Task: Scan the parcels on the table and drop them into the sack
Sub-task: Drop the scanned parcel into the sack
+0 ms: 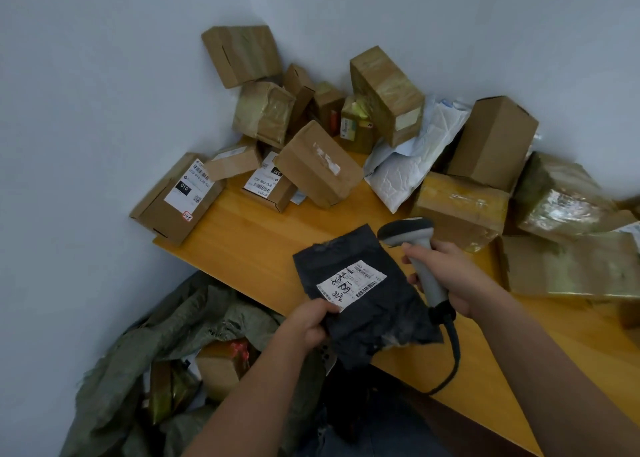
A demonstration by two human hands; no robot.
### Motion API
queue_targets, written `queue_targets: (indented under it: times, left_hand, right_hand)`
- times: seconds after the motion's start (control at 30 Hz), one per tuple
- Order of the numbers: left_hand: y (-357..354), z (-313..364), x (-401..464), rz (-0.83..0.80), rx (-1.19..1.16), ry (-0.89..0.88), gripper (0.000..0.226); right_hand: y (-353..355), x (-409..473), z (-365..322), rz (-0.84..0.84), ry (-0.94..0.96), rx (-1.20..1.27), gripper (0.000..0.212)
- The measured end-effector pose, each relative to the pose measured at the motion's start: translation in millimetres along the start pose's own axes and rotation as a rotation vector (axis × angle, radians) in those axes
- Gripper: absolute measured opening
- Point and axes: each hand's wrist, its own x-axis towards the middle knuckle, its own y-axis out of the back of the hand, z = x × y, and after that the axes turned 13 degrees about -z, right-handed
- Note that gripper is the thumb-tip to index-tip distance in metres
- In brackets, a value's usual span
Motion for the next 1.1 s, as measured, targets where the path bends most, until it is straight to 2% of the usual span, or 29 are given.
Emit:
queue_targets:
  times: [0.1,0.17,0.27,0.47,0.63,0.77,0.83,0.97,1.1]
  left_hand:
    - [1,0,-10,0.026,-0.048,-0.091,0.045]
    - [1,1,-16,-0.008,-0.138,-0.161,0.053]
    - [-5,6,-34,-0.123,-0.197,-0.246,0.049]
    - [-29,16,-71,-0.332,-0.142,-0.289,0.044]
    - [-33,35,-107,-0.466,-0.049,-0.351,0.043]
    - [-30,62,-123,-0.386,-0.076,-0.475,0.038]
    - [-35,68,-127,-0.352,-0.069,-0.493,0.039]
    - [-49,67,-135,-0.297,-0.011,-0.54,0.027]
    - [-47,66,-130,-0.162,-0.069,-0.573,0.031]
  right_hand:
    - [-5,-15,3,0.061,0.059,0.041,0.021]
    - [-8,-21,6,0.139,0.105,0.061,0.028]
    - [-11,-28,13,0.242,0.175,0.114,0.045]
    - [-21,-38,7,0.254,0.28,0.183,0.064]
    - [-9,-47,-21,0.31,0.37,0.079,0.065]
    - [14,-63,-44,0.263,0.407,-0.031,0.057]
    - [23,-68,-53,0.258,0.426,-0.07,0.053]
    - [26,-68,-66,0.201,0.441,-0.117,0.052]
    - [19,-66,-77,0.1,0.45,-0.167,0.051]
